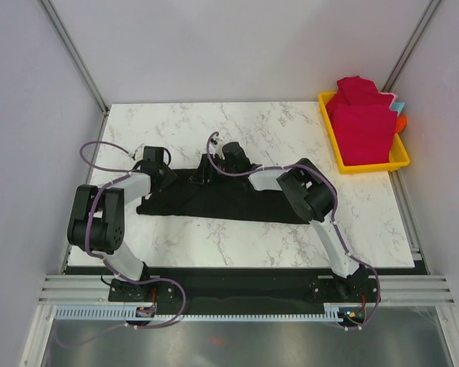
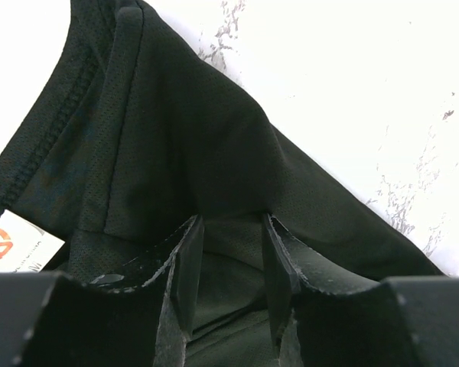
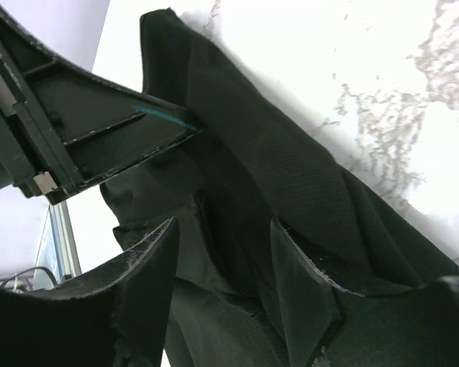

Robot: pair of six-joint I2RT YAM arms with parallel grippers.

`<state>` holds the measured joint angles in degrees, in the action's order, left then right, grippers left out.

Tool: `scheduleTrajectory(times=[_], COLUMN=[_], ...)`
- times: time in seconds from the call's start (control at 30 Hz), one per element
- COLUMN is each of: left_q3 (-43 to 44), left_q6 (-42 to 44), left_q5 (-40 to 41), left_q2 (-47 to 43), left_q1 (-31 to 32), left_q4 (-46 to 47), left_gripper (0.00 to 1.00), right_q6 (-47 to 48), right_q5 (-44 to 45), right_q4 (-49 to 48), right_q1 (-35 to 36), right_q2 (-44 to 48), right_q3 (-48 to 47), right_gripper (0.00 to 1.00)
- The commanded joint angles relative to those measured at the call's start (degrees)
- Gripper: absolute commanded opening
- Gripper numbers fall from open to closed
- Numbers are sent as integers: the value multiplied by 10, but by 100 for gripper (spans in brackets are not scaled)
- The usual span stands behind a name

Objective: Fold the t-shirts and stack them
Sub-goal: Fold the tshirt

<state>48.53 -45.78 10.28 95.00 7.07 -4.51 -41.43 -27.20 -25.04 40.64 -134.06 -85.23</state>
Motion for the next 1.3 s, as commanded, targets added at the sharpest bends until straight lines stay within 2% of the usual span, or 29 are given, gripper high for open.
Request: scheduleTrajectory(times=[0.0,0.1,0.43,0.5,0.6,0.67,0.8,0.97,1.03,1.07,1.27], left_q3=[-5,1,6,8,8,8,6,8,6,7,6], left_q6=[-12,-13,-12,-13,-12,-12,-14,-17,-17,-17,-17], left_q5=[5,-5,-15,-15,-16,-15,-5,-16,-15,-13,-11], left_q2=[12,20,21,20,21,23,26,32,28,28,26], left_q1=[-5,-6,-9,-10,-11,-13,-17,-25,-25,-26,-26], left_q4=[5,5,5,5,6,5,4,4,4,4,3], left_gripper=[45,45,45,45,45,45,44,44,44,44,44], right_q6=[28,70,133,138,150,156,146,147,162,169,218], right_q5=[-38,-38,-51,-51,-54,-64,-94,-131,-131,-125,-125], right_q4=[-8,54,133,140,144,141,112,131,139,151,185], right_q1=[1,8,16,16,17,17,16,17,16,16,16], right_q2=[-12,-24,-41,-42,-38,-30,-6,24,38,50,102], right_q3=[-34,-74,-122,-123,-116,-106,-74,-48,-32,-17,39], right_gripper=[58,56,55,49,33,30,31,33,36,46,49])
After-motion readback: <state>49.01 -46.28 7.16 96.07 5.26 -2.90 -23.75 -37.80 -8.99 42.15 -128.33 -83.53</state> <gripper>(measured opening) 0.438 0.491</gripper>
